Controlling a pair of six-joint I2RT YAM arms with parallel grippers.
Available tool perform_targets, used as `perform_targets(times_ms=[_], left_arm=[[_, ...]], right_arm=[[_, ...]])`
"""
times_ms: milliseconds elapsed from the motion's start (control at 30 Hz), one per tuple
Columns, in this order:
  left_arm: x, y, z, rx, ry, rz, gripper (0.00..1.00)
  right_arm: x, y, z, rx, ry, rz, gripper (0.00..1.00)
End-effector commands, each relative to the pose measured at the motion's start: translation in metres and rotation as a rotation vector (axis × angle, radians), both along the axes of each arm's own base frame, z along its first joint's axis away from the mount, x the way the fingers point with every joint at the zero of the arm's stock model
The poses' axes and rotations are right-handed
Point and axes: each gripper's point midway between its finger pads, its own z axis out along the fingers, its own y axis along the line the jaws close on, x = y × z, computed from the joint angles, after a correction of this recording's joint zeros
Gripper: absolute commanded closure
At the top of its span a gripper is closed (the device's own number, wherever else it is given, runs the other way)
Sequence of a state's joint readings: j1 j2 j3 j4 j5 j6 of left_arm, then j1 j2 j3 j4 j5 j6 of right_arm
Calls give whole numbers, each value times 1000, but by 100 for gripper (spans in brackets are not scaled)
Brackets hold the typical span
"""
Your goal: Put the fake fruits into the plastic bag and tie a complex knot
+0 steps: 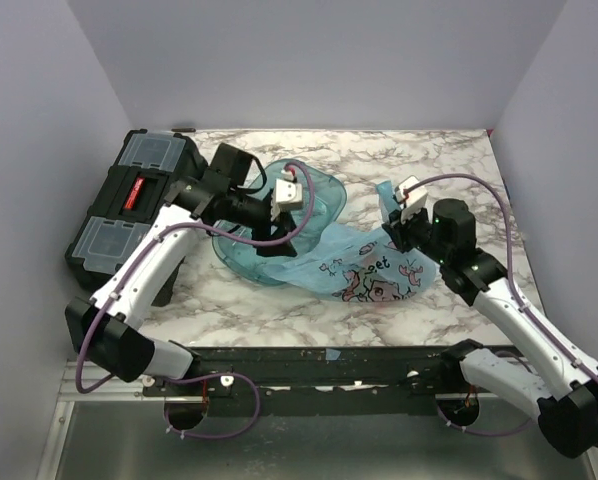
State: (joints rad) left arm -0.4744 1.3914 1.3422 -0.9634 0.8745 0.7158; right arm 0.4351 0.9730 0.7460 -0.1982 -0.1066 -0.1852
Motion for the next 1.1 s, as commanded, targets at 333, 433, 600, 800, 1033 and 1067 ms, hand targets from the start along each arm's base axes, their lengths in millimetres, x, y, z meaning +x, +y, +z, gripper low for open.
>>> perform_targets(times_ms=[333,433,600,800,1033,1067], left_arm=[[42,-78,170,-429,-8,128,14],[47,-97,173,-426,59,128,14],[53,-126,166,-430,177,187,14],[66,-153,159,-418,327,248,27],[47,-152,149,-357,412,80,100],[44,-148,150,-364,398,56,100]], right_arm=[[-20,38,57,64,-145,296,84],[-15,37,60,63,-154,282,84],[-9,36,60,55,-153,263,84],[-9,38,62,48,-151,275,83],[-21,38,68,62,-113,284,58],[-25,39,70,72,-90,291,45]])
